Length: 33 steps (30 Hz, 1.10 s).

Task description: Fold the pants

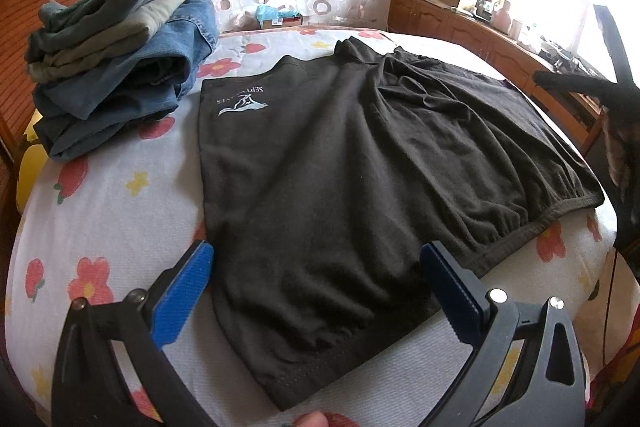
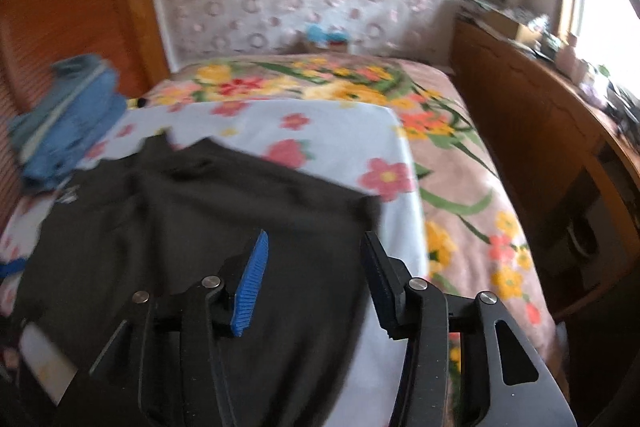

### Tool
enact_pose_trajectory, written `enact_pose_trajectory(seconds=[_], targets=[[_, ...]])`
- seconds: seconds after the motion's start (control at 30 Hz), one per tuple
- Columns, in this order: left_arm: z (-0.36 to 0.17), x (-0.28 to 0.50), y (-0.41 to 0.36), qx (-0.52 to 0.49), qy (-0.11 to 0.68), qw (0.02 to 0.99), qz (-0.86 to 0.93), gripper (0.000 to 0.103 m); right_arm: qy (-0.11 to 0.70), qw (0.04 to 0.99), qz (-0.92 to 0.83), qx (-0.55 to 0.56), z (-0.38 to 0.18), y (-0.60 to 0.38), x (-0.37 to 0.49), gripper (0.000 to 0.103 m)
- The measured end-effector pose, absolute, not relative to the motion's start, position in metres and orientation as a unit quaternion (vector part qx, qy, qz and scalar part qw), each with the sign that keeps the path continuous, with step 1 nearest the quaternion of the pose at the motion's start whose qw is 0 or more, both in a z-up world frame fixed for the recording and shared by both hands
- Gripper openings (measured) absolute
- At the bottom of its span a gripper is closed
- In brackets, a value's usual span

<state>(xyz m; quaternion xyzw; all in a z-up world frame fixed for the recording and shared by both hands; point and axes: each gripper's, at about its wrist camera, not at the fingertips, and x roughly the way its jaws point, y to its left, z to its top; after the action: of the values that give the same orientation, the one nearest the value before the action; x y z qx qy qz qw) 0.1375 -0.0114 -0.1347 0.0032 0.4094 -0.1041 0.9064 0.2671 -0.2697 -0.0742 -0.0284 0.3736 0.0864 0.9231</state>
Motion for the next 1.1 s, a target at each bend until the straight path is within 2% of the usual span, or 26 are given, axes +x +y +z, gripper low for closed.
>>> enact_pose_trajectory(seconds=[0.23, 0.57, 0.7, 0.77, 0.9, 0.97, 1.03, 1.1], targets=[[-0.117, 0.126, 0.004, -0.015, 0.391, 0.914, -0.103, 0.103, 0.375, 0.914, 0.149, -0.047, -0.088, -0.229, 0.208, 0.050], [-0.116, 0.104, 0.032, -0.026, 0.388, 0.917, -0.089, 0.102, 0.376, 0.916, 0.121, -0.075, -0.128, -0.215, 0.170, 0.051], [-0.122, 0.098, 0.037, -0.037, 0.393, 0.914, -0.093, 0.094, 0.369, 0.920, 0.116, -0.064, -0.134, -0.219, 0.167, 0.054], [-0.124, 0.095, 0.035, -0.035, 0.393, 0.914, -0.097, 0.087, 0.363, 0.923, 0.117, -0.055, -0.136, -0.222, 0.166, 0.055], [-0.126, 0.090, 0.032, -0.042, 0.396, 0.910, -0.120, 0.062, 0.344, 0.931, 0.114, -0.053, -0.138, -0.223, 0.161, 0.055], [-0.126, 0.089, 0.031, -0.042, 0.397, 0.909, -0.124, 0.056, 0.341, 0.932, 0.114, -0.049, -0.139, -0.224, 0.160, 0.055], [-0.126, 0.088, 0.029, -0.040, 0.397, 0.908, -0.126, 0.046, 0.337, 0.933, 0.112, -0.050, -0.140, -0.223, 0.160, 0.055], [-0.127, 0.088, 0.027, -0.038, 0.399, 0.908, -0.123, 0.044, 0.334, 0.935, 0.111, -0.050, -0.140, -0.224, 0.158, 0.055]])
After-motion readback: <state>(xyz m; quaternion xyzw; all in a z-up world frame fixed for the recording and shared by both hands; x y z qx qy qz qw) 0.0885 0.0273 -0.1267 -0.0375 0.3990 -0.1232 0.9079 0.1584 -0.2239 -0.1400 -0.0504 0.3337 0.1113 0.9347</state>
